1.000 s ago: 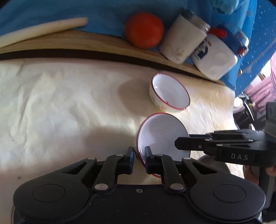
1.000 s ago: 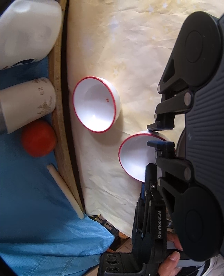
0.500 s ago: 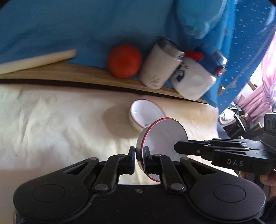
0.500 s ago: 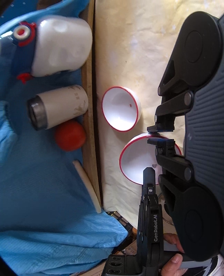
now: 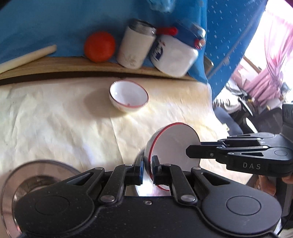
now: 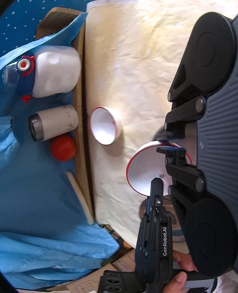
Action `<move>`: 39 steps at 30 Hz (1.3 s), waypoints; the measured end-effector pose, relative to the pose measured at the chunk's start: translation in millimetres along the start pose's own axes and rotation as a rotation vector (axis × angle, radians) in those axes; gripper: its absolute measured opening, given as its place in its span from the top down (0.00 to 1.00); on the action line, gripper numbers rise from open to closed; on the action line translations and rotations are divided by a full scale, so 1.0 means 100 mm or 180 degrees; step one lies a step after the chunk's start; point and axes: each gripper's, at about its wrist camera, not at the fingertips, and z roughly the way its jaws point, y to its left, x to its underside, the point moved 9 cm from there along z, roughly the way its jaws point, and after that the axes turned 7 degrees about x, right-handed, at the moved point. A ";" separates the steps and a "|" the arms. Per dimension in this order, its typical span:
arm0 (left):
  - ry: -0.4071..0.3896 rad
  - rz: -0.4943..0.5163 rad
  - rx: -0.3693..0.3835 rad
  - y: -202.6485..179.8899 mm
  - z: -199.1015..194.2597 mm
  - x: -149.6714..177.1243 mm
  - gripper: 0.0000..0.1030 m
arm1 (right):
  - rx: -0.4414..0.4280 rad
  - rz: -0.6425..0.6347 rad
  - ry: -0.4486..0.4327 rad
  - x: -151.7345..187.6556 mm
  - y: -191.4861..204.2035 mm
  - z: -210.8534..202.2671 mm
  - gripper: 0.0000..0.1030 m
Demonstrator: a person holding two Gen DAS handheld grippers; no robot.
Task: Organize plates and bowls
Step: 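Lift the white bowl with both grippers and carry it over the steel bowl, then lower the white bowl into the steel bowl and open both grippers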
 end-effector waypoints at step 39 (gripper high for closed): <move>0.0526 0.0172 -0.0062 -0.05 0.25 0.23 0.75 | 0.0080 -0.0196 0.0426 0.22 -0.02 0.20 0.77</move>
